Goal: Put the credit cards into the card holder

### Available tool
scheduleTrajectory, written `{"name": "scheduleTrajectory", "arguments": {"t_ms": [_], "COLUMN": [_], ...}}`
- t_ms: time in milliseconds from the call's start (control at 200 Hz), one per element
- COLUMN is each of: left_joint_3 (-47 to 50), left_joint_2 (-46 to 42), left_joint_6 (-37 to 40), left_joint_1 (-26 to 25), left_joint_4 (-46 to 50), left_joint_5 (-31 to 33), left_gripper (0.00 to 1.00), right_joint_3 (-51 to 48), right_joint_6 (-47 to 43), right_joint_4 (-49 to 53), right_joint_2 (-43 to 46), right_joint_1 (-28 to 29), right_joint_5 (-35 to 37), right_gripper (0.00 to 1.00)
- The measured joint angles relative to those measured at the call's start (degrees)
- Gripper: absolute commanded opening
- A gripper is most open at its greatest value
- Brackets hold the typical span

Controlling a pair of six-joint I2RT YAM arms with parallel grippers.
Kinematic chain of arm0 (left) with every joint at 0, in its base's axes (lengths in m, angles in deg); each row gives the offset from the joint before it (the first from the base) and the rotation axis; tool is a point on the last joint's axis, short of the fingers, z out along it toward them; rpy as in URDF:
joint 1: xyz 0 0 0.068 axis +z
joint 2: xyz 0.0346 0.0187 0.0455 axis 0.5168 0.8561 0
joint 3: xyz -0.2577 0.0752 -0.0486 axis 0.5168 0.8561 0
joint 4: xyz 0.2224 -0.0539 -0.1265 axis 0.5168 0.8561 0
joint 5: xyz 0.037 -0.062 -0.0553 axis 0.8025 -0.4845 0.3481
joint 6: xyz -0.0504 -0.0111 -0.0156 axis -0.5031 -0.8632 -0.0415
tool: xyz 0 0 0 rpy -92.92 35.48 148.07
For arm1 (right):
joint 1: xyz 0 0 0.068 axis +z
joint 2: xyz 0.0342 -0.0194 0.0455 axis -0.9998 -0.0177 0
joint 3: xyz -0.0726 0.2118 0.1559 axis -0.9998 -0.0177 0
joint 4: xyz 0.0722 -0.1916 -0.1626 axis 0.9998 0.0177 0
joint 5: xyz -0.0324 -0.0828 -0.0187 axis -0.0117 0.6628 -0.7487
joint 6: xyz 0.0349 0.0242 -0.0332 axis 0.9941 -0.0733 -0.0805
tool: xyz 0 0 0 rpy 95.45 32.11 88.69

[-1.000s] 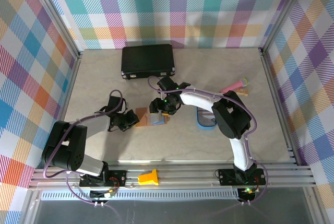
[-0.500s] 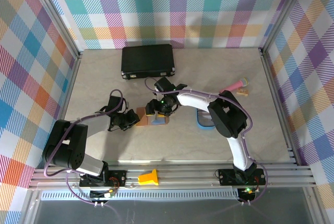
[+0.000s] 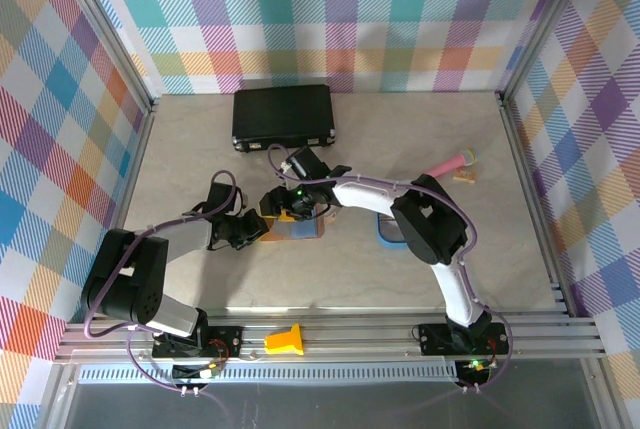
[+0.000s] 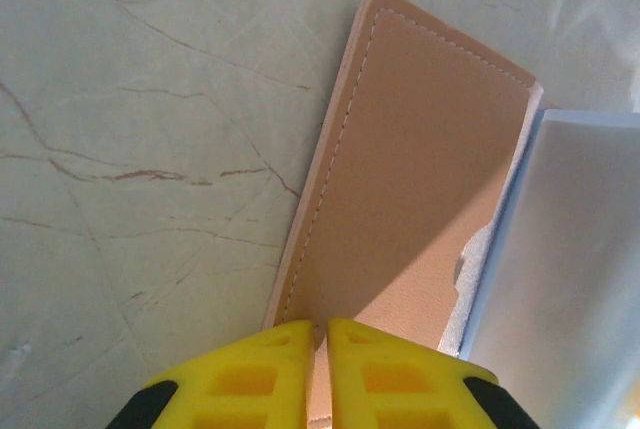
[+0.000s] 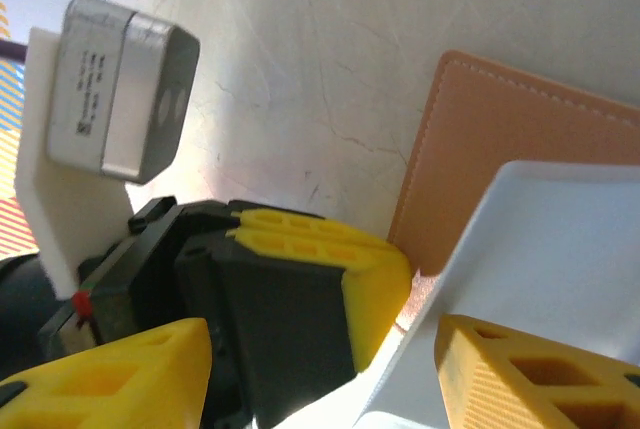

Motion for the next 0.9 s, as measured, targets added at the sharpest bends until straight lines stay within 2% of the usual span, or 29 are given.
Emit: {"name": "scheduleTrajectory", "arguments": {"t_ms": [325, 585, 835, 900], "left_joint_3": [-0.59, 0.11, 0.22, 0.46], "left_joint_2": [-3.21, -7.21, -15.17, -15.54], "left_joint_6": [0.85, -1.11, -4.20, -5.16], "left_joint_1": [0.00, 0.00, 0.00, 0.00], "left_joint_4": [5.27, 5.90, 7.96, 6.75], "left_joint_5": [2.91, 1.42, 2.05, 1.64], "left_gripper": [0.14, 0.14, 0.12, 0.08], "right_joint_3": [1.81, 2.58, 2.73, 2.73], "right_joint_6": [2.78, 4.11, 4.48, 4.48], "right_joint_4": [-0.72, -0.85, -0.66, -0.66], "right_joint_2": [-4.70, -5.14, -5.14, -5.14], "right_joint_1": [0.00, 0.00, 0.00, 0.00], "right_joint_5": [0.20, 0.76, 1.38, 1.42], "right_gripper": [0.60, 0.61, 0.61, 0.61]}}
